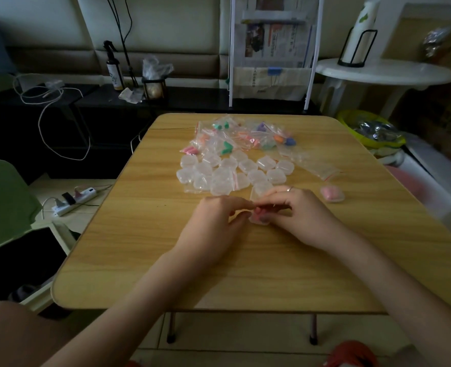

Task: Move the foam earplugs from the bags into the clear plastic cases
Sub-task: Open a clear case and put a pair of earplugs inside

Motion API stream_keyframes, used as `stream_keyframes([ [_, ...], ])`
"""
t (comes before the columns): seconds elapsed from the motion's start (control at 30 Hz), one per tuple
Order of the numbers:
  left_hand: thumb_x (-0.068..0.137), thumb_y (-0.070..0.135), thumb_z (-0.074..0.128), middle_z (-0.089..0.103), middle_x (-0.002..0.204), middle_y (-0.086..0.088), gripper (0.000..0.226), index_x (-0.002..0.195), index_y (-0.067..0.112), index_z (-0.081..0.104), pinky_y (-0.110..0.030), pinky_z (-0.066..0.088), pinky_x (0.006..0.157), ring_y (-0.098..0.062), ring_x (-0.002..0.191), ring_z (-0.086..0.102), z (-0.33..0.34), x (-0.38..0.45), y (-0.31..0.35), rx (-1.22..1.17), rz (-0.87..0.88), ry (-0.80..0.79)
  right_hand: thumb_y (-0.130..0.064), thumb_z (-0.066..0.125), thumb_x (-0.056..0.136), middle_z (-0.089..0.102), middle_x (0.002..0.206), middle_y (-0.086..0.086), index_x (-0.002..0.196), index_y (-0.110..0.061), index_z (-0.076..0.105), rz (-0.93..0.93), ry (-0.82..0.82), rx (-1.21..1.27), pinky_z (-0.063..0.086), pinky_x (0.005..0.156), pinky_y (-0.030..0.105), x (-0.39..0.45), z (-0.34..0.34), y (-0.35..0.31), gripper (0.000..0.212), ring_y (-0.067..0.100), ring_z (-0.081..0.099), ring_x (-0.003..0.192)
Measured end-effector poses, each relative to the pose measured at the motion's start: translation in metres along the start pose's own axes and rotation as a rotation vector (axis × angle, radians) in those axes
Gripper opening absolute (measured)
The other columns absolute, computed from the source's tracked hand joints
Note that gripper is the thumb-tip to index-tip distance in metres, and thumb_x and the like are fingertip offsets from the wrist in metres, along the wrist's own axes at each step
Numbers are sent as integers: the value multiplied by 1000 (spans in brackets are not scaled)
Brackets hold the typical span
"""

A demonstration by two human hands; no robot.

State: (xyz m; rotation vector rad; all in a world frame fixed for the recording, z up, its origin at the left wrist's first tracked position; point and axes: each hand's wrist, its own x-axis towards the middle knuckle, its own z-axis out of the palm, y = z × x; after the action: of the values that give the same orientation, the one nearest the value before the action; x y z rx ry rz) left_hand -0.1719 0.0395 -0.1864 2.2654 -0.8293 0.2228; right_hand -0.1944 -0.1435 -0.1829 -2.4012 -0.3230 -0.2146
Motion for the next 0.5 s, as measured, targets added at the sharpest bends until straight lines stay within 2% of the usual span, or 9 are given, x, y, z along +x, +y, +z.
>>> stream_keyframes([
  [0.1,84,15,68,71,109,6,21,104,21,74,-7,39,81,-1,92,61,0,1,-2,-13,30,11,-9,74,79,64,92,-17,108,-24,72,33,38,-32,40,74,5,0,0,0,33,-9,58,81],
  [0.23,83,18,69,67,118,5,14,96,18,75,-16,46,85,-8,98,64,3,3,-3,11,76,-15,-5,74,77,69,90,-17,112,-29,68,86,56,-20,42,70,6,1,0,0,43,-2,63,81],
  [0.33,82,20,70,66,119,6,5,87,18,72,-24,50,84,-11,96,65,6,4,-6,-9,83,3,-2,74,77,71,83,-17,110,-25,69,110,68,59,39,77,0,0,1,-2,41,-15,61,82],
  [0.43,82,18,70,71,108,2,4,79,18,67,-33,54,79,-13,89,65,11,6,-10,-64,67,16,0,72,77,71,84,-18,107,-21,71,112,88,85,38,81,-1,-2,2,-3,36,-18,61,84],
  [0.5,80,18,72,70,88,1,8,76,15,66,-32,52,74,-11,79,62,14,7,-13,-106,33,15,3,69,79,71,82,-19,102,-25,70,116,90,118,38,80,0,-3,1,-4,36,-15,63,84],
])
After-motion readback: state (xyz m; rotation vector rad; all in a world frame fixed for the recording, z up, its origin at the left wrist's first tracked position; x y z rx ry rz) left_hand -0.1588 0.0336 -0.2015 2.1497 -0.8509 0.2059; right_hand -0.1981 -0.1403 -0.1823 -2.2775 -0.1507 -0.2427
